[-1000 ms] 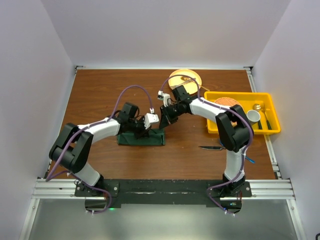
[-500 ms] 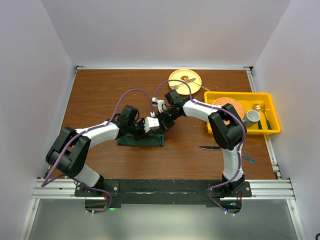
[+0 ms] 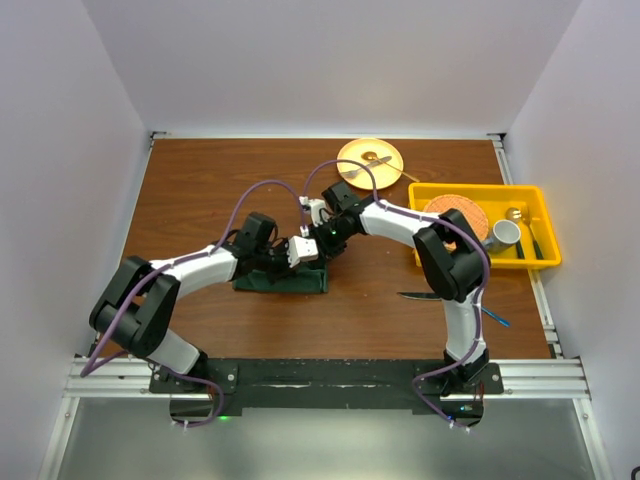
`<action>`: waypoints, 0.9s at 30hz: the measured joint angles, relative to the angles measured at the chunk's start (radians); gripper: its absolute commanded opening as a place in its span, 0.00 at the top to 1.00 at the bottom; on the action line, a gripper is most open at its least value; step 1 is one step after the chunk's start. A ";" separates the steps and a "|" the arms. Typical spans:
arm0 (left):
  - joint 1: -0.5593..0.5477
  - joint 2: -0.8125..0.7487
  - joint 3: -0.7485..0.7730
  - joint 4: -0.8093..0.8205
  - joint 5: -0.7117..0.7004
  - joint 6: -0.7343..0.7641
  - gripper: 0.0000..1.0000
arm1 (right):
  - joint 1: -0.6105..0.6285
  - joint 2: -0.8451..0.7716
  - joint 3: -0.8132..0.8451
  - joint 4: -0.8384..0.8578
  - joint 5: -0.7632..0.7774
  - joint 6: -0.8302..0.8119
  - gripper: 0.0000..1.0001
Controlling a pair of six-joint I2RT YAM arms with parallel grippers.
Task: Fold the napkin into a case and place the utensils inside
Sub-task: Stuff the top corner of the smaller-rectangle-folded napkin into the folded napkin.
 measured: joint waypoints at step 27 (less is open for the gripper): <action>-0.003 -0.022 -0.021 0.003 -0.008 -0.009 1.00 | 0.095 0.022 0.047 -0.018 0.212 0.056 1.00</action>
